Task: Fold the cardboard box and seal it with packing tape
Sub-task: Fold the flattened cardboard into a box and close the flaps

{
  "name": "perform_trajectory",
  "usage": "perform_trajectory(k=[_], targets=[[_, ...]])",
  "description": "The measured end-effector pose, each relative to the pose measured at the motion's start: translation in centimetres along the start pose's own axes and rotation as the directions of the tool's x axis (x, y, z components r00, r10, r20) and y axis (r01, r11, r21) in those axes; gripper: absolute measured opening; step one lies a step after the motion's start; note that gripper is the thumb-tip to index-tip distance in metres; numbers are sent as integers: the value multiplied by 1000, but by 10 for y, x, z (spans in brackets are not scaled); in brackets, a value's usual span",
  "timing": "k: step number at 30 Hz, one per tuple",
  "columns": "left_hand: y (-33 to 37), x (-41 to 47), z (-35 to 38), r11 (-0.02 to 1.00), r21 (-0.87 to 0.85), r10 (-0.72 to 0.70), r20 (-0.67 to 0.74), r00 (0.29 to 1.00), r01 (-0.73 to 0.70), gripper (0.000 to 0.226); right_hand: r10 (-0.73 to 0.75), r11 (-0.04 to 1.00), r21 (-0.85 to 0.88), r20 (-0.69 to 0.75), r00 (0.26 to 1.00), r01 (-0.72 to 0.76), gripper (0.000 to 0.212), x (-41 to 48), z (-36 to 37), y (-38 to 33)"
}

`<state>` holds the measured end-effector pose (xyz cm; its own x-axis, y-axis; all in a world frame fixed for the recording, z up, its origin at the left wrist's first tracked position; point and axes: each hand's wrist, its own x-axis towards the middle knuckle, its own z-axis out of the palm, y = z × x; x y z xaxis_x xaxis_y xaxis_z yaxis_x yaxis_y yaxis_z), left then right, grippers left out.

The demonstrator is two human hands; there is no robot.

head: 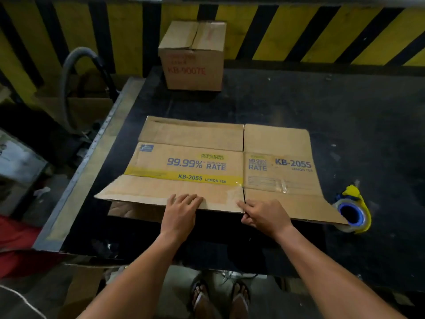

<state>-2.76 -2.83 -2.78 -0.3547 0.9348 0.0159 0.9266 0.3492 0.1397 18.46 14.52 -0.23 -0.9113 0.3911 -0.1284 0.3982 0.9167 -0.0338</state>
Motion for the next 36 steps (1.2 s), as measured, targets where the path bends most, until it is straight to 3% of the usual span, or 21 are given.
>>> perform_trajectory(k=[4, 11, 15, 18, 21, 23, 24, 26, 28, 32, 36], targets=[[1, 28, -48, 995, -95, -45, -222, 974, 24, 35, 73, 995, 82, -145, 987, -61, 37, 17, -45, 9], [-9, 85, -127, 997, -77, -13, -329, 944, -13, 35, 84, 985, 164, -203, 976, -51, 46, 48, -150, 27], [-6, 115, -174, 997, -71, -7, -422, 907, -26, 34, 81, 977, 209, -232, 969, -32, 32, 67, -197, 42], [8, 133, -197, 990, -121, -122, -535, 836, 68, 39, 112, 976, 212, -287, 951, -52, 32, 77, -230, 46], [38, 141, -206, 931, -316, -343, -575, 743, 185, 54, 117, 979, 196, -349, 930, -50, 29, 87, -258, 45], [65, 143, -214, 832, -504, -506, -519, 689, 231, 74, 140, 979, 193, -399, 906, -67, 27, 93, -275, 47], [78, 144, -222, 736, -630, -594, -426, 683, 247, 83, 158, 975, 208, -420, 894, -75, 27, 95, -283, 49], [94, 151, -239, 430, -863, -698, -133, 704, 264, 95, 193, 960, 266, -427, 883, -81, 24, 98, -297, 52], [99, 166, -257, 188, -953, -646, 63, 760, 239, 98, 210, 944, 324, -429, 878, -67, 21, 99, -310, 53], [107, 186, -295, 117, -986, -568, 30, 823, 117, 85, 219, 886, 464, -394, 892, -13, 18, 98, -337, 47], [106, 193, -322, 204, -964, -556, 32, 830, 173, 83, 228, 758, 652, -309, 923, 31, 20, 88, -362, 39]])
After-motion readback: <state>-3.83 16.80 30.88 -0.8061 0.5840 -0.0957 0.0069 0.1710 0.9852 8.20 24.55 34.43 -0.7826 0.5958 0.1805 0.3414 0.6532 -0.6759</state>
